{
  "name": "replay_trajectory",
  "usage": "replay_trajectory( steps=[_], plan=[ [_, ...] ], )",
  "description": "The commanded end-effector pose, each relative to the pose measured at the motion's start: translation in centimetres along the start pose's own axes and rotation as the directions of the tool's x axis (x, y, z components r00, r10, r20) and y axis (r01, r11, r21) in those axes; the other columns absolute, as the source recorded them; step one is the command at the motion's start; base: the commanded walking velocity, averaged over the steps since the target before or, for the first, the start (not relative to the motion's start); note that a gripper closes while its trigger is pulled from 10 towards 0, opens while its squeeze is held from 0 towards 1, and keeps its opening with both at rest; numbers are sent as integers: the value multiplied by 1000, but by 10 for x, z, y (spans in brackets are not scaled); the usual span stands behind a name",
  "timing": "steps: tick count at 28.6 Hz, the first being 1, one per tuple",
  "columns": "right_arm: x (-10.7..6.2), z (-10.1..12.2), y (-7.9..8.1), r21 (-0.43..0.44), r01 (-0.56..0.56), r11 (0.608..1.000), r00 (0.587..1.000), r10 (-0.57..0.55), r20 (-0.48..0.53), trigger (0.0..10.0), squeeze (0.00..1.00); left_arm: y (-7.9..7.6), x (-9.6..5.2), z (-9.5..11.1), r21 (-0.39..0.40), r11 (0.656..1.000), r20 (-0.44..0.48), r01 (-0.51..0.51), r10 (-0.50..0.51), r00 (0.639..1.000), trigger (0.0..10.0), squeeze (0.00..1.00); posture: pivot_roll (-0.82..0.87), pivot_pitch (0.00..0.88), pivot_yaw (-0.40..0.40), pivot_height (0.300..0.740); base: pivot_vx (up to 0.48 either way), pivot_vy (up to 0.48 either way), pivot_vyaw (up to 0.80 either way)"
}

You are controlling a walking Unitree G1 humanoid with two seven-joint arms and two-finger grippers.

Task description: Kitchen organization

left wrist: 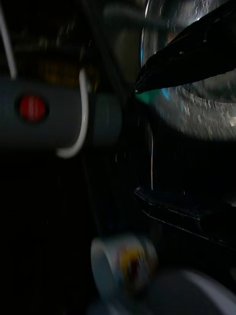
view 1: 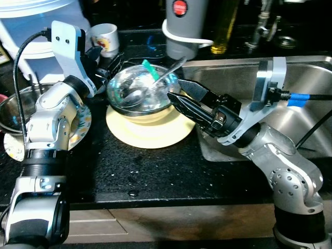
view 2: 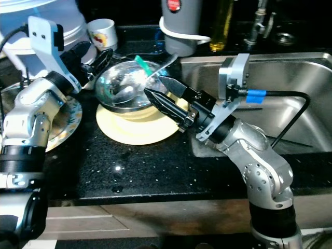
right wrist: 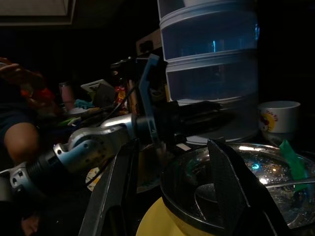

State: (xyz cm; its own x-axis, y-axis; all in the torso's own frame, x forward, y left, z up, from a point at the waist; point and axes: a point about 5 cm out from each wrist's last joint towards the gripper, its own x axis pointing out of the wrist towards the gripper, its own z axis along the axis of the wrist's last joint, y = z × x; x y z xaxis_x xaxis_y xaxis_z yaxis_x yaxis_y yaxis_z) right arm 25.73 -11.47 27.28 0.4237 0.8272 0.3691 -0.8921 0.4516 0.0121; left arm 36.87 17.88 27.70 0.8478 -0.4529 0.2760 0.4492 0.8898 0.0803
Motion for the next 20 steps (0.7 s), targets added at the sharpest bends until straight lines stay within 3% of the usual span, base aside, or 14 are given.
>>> replay_trajectory(
  steps=[1, 7, 13, 20],
  plan=[
    [2, 1, 5, 4, -24, 1000, 1000, 24, -3, 10000, 0, -6, 4, -5, 1, 999, -18, 45, -45, 999, 10000, 0, -57, 83, 14, 740, 0, 0, 0],
    [3, 0, -4, 27, 72, 997, 997, -72, -19, 10000, 0, -20, 13, 0, -19, 990, 11, 143, -143, 990, 10000, 0, -60, 88, 17, 740, 0, 0, 0],
    [2, -2, -8, 20, 111, 994, 993, -110, -41, 10000, 0, -34, 19, 1, -15, 977, 15, 211, -211, 977, 10000, 0, -60, 90, 19, 740, 0, 0, -789],
    [0, 0, -11, 28, 145, 989, 989, -144, -29, 10000, 0, -45, 22, -2, -16, 958, -11, 285, -285, 958, 10000, 0, -60, 91, 24, 740, 0, 0, 0]
  ],
)
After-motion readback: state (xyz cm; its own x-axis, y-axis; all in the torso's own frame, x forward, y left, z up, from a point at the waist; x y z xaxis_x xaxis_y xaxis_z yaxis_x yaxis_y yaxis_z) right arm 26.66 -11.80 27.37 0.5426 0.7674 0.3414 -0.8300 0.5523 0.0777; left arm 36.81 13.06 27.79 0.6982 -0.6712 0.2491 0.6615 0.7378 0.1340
